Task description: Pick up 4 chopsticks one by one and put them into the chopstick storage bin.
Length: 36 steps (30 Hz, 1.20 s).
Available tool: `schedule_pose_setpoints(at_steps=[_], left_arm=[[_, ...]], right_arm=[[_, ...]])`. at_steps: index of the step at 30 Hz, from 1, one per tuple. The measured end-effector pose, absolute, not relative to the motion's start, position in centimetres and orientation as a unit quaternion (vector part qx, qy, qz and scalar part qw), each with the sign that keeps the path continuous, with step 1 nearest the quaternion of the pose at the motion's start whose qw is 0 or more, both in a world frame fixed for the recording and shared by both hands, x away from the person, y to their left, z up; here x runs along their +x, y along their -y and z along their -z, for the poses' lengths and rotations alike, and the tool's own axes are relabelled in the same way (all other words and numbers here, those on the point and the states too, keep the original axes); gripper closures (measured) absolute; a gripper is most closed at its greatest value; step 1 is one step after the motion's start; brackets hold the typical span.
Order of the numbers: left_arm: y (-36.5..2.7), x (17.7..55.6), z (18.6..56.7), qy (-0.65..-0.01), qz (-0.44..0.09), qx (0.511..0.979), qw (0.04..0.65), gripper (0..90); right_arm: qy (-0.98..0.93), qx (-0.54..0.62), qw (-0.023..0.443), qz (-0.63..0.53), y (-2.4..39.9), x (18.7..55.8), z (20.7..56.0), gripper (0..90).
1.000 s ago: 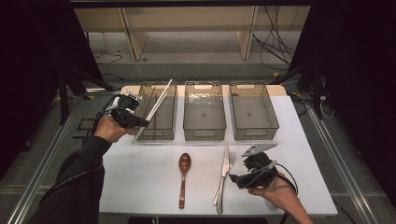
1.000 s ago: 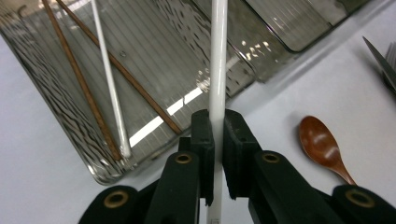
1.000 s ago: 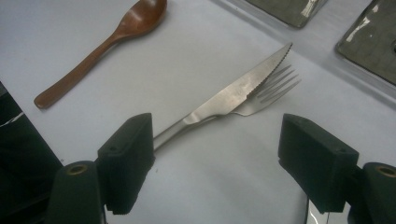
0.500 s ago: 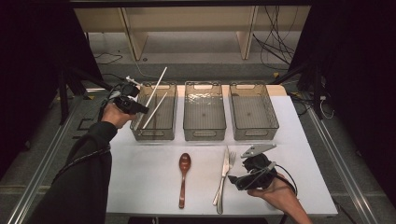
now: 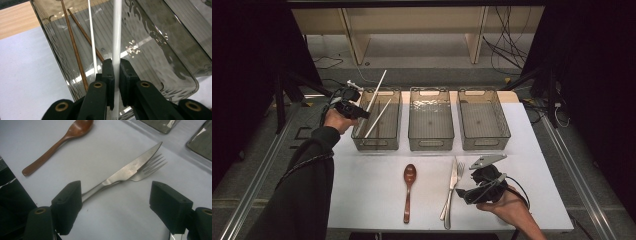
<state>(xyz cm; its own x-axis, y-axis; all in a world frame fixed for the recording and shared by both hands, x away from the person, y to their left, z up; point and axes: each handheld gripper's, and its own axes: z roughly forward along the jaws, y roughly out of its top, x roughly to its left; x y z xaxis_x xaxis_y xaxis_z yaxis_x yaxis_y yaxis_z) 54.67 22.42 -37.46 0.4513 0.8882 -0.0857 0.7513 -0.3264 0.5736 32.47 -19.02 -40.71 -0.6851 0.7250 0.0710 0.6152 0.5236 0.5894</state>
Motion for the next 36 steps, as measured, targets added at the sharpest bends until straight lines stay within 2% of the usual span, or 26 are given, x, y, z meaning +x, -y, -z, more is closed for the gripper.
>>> schedule_pose_setpoints(at_steps=[20,21,23,27,31,36], left_arm=[[-21.7,55.0,39.2,-0.519,-0.125,0.804,0.264,81.6],[-21.8,55.0,39.2,-0.522,-0.126,0.801,0.264,78.5],[-21.9,55.0,39.1,-0.533,-0.124,0.794,0.265,66.0],[-21.8,54.6,38.6,-0.534,-0.103,0.796,0.267,50.6],[-21.5,53.2,37.6,-0.529,-0.093,0.792,0.291,40.4],[-21.3,50.6,36.6,-0.511,-0.069,0.794,0.321,31.9]], right_arm=[[-0.87,0.383,0.09,-0.298,18.9,32.4,40.7,26.8],[-0.87,0.383,0.089,-0.297,18.9,32.4,40.7,26.8],[-0.87,0.382,0.088,-0.298,18.9,32.4,40.7,26.8],[-0.87,0.382,0.09,-0.298,18.9,32.4,40.7,26.8],[-0.868,0.385,0.091,-0.299,18.9,32.4,40.7,26.8],[-0.868,0.388,0.092,-0.296,19.0,32.5,40.8,26.8]])
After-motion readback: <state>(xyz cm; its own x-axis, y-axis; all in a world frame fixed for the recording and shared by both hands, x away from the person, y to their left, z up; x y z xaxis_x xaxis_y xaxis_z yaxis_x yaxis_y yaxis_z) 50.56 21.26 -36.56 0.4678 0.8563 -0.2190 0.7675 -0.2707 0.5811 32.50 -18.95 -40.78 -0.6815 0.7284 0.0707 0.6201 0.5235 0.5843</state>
